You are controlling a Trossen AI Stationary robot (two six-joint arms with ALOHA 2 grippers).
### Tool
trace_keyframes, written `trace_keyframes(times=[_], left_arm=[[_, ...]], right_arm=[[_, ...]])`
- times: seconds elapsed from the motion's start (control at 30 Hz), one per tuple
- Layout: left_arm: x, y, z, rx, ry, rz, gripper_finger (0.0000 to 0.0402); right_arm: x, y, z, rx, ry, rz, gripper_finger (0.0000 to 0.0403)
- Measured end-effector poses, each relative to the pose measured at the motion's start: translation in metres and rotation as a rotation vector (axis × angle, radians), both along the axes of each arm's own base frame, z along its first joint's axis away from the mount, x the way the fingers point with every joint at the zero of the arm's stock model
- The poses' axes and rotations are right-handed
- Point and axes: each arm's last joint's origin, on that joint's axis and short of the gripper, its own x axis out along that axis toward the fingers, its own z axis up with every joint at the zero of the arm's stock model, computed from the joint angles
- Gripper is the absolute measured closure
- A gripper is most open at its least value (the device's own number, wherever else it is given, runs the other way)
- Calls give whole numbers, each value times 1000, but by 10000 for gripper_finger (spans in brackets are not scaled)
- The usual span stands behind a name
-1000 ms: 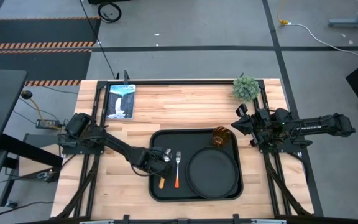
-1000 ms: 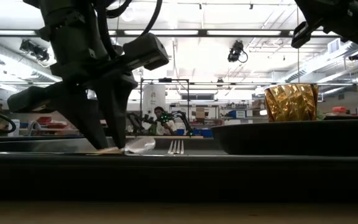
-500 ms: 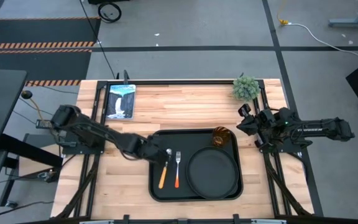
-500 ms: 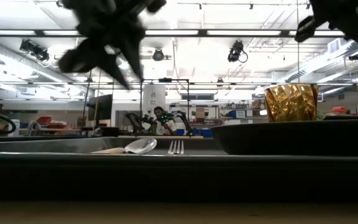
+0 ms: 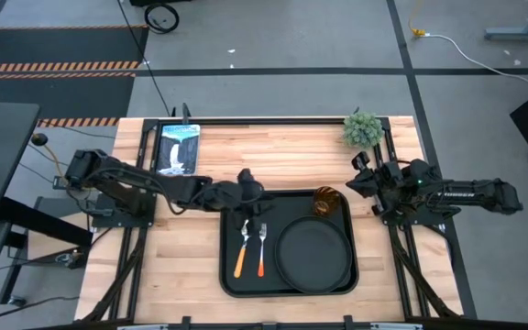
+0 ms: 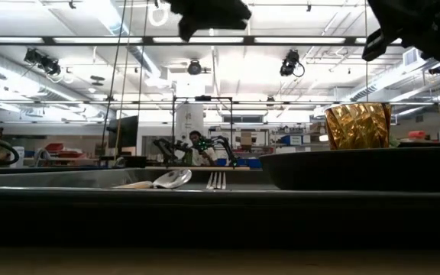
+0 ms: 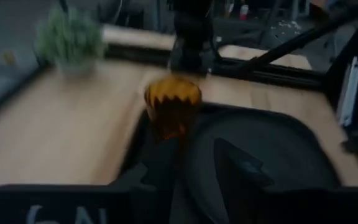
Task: Pick and place plate/cup/fork/spoon on tray
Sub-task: Return to Home Position
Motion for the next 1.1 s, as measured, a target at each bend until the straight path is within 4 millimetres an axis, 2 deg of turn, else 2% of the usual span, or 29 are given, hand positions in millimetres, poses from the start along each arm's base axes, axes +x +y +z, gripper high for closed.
trace_keyframes(times=[0.2,0.37,0.47,0.6,0.83,1.1], left_arm=[[-1,13,8,326,16,-92,285],[-6,26,18,469,27,-108,285],[-13,31,28,529,13,-109,285],[-24,36,42,544,-11,-98,285],[-41,45,48,453,27,-119,285],[-45,40,52,354,-32,-201,285]], right_arm=[[-2,-3,3,-11,-39,-47,392],[-3,-7,4,2,-56,-122,392],[-4,-10,4,68,-48,-157,392],[-5,-11,0,117,2,-149,396],[-20,-8,10,104,-108,-197,398],[-24,-10,6,127,-32,-342,398]])
